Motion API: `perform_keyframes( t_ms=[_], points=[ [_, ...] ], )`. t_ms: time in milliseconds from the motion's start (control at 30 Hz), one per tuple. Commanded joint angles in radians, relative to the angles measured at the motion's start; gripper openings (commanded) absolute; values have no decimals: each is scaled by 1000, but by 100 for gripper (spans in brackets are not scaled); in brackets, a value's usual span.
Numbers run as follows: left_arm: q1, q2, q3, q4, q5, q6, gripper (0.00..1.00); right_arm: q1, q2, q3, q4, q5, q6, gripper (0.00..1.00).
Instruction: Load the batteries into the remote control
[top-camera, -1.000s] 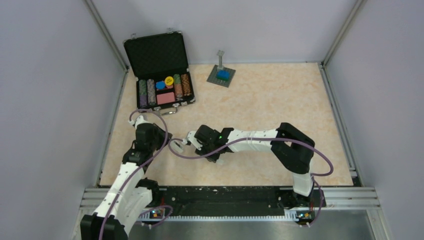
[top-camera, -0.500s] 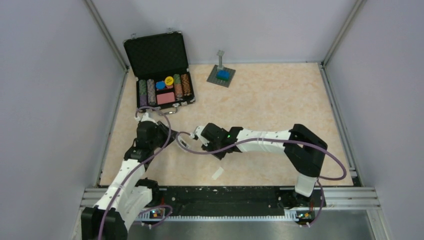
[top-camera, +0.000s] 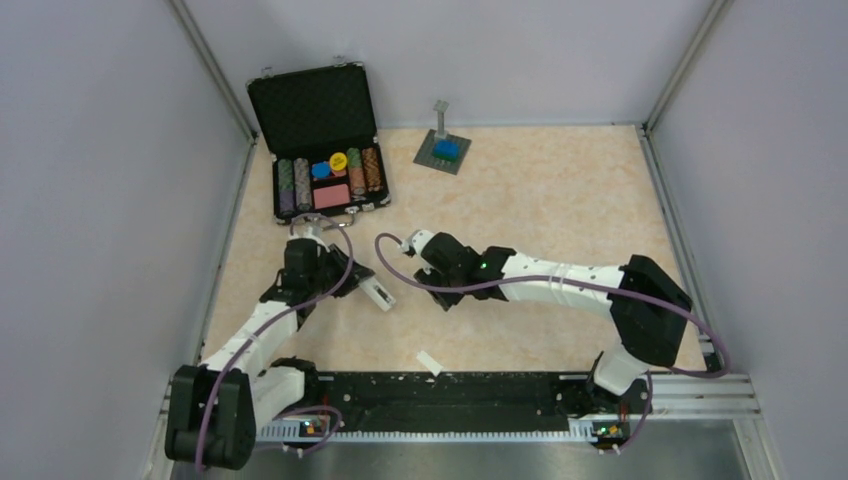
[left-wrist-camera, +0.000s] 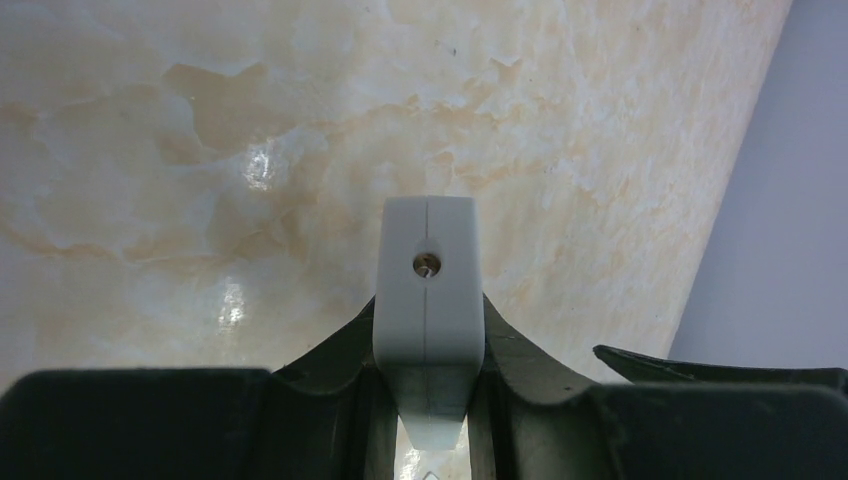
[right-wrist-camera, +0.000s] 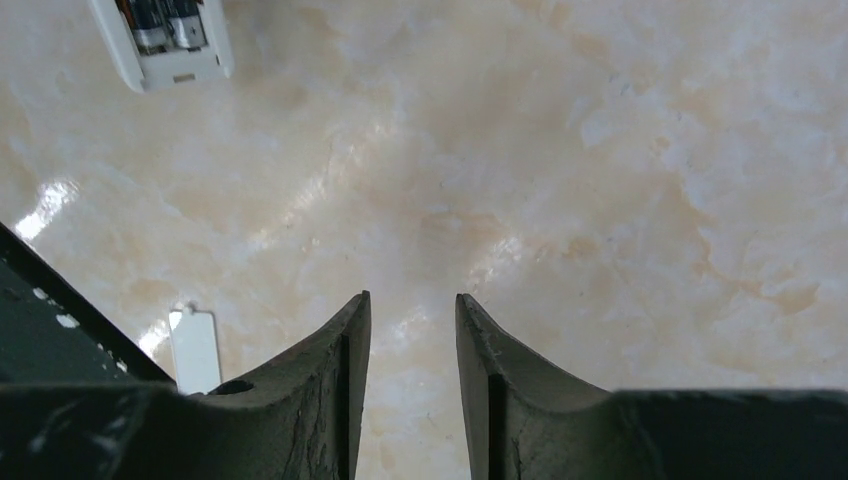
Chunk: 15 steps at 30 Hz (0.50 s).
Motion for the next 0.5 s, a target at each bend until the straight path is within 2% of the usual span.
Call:
perform_keyframes(
  t_ms=[0, 100, 200, 333, 433, 467],
  points=[
    [-19, 68, -64, 204, 123, -64, 6, -4, -73, -69, 35, -36, 88, 37],
    [-74, 144, -125, 338, 122, -121, 8, -3, -92, -113, 63, -63, 135, 37],
    [-148, 193, -137, 400, 54, -149, 10, -4, -104, -133, 84, -96, 185, 37],
    [-205, 201, -119, 364, -52, -145, 30, 2, -108, -155, 122, -212, 235, 38],
    [-211, 147, -110, 240, -161, -152, 48, 61, -127, -183, 137, -155, 240, 42],
    [-211, 117, -110, 193, -197, -154, 52, 79, -132, -192, 137, -129, 242, 43]
  ],
)
